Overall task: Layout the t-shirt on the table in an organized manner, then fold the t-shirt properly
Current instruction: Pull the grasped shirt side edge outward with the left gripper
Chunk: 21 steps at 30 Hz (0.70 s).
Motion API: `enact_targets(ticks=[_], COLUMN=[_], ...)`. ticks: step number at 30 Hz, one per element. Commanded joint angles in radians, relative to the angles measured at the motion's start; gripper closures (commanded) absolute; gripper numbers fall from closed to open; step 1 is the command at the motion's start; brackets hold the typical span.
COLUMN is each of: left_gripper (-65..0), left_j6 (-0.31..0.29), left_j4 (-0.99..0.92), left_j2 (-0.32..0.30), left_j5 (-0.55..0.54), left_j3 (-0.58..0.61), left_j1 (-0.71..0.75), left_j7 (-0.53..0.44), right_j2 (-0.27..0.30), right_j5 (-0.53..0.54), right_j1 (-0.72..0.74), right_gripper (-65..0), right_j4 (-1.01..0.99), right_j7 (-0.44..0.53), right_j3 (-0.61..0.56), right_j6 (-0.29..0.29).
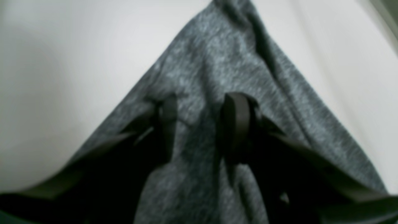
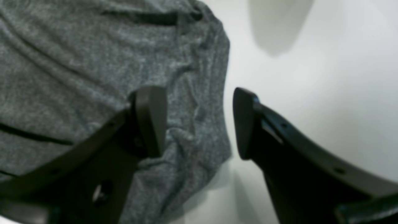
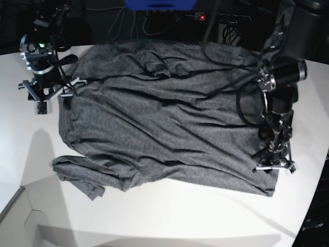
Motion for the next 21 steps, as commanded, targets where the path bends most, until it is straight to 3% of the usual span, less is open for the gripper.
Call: enact_targets(ticks=[1,4,11,14,19,21], left_gripper=[-24.7,-24.6,-24.5,-24.5,-24.5,-24.5], left_j6=[0.015,0.015,0.021,0.019,0.018,0.016], left_j4=[0.006,0.089,0.626,0.732,0.787,0.780], left_j2=[-0.010,-0.011,-0.002,-0.001,0.018,0.019], left_j5=[-0.005,-0.005,-0.005,-0.005,-0.052,-0.058], left_j3=[-0.002,-0.002,-0.003,-0.003,-0.003,0.006], left_j1=[-0.003,0.046,0.282,0.330,0.379,0.381], left_j7=[0.055,0.126,0.361,0.448,0.460,0.460], right_j2=[0.014,0.045,0.086,0.087,0.075,0.046], right_j5=[0.010,0.010,0.010,0.010,0.012,0.012], right_j1=[0.007,0.010,0.027,0.027,0.033,0.036], right_gripper=[-34.5,-34.5,-34.5,-34.5,-34.5,-34.5], right_j4=[0.014,-0.010,-0.095,-0.101,-0.096,-0.093], right_j7=[0.023,0.023,0.023,0.023,0.023,0.023], right_j3=[0.001,-0.006,-0.007,-0.006,-0.006,-0.006], right_j6=[-0.004,-0.004,-0.002,-0.002,-0.002,-0.002])
